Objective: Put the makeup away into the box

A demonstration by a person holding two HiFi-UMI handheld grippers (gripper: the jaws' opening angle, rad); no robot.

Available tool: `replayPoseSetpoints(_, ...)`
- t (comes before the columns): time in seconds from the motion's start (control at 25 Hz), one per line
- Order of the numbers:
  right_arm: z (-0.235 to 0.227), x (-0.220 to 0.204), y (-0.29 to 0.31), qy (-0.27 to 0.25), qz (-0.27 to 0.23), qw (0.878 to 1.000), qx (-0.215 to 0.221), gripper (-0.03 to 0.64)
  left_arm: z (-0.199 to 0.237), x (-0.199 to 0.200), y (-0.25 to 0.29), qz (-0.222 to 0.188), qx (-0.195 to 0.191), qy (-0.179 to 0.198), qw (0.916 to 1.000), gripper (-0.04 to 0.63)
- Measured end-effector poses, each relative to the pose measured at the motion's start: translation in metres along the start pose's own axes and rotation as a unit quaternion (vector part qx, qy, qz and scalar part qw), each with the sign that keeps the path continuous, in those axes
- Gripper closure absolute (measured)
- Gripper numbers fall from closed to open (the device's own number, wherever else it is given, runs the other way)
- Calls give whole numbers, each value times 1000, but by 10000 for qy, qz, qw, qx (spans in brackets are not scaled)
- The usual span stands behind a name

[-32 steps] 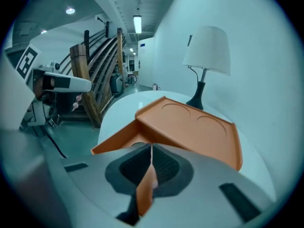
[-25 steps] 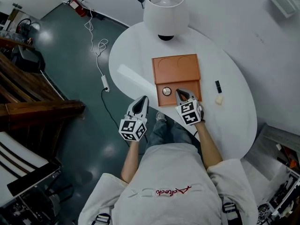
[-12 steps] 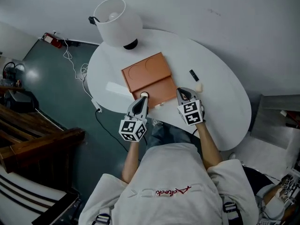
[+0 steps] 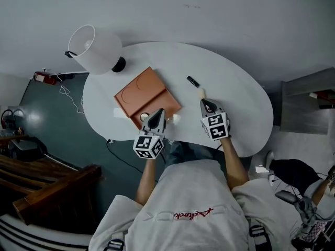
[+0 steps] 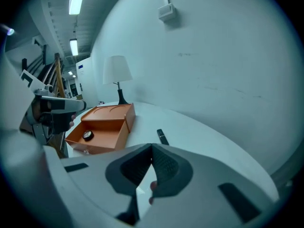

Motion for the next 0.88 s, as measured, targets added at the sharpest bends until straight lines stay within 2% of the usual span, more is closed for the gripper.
replayPoseSetpoints(0.28,-20,-26,-7,302,219,9991,-188,597,-14,-11,23,194,-229,7,9995,580)
replayPoseSetpoints(0.64,-16,-51,7,376,492,9980,-101,594,-5,-26,33,396,-160,-119,9990,580)
replayPoseSetpoints(0.68,-15,-53,10,379,510,9980,-41,574,-4,-28,33,419,-147,-135,9989,580)
replayPoseSetpoints(0.72,-13,-55,13,390,522,9979,17,477,-2,-30,33,441,-135,-148,9988,580)
replayPoseSetpoints(0.76,-12,-55,17,400,516,9979,54,410,-1,-31,33,461,-125,-160,9987,580)
replayPoseSetpoints(0.88,-13,-55,28,446,484,9978,52,351,5,-32,34,496,-101,-179,9986,580)
Point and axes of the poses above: the fingertips, and each gripper's own axes: y forward along the fingers, z to its left, x out of its top, the point moved 2 cm from there along -y, backward along the fingers, and after that the axes turned 4 degrees about -z, right-handed, at the moved point
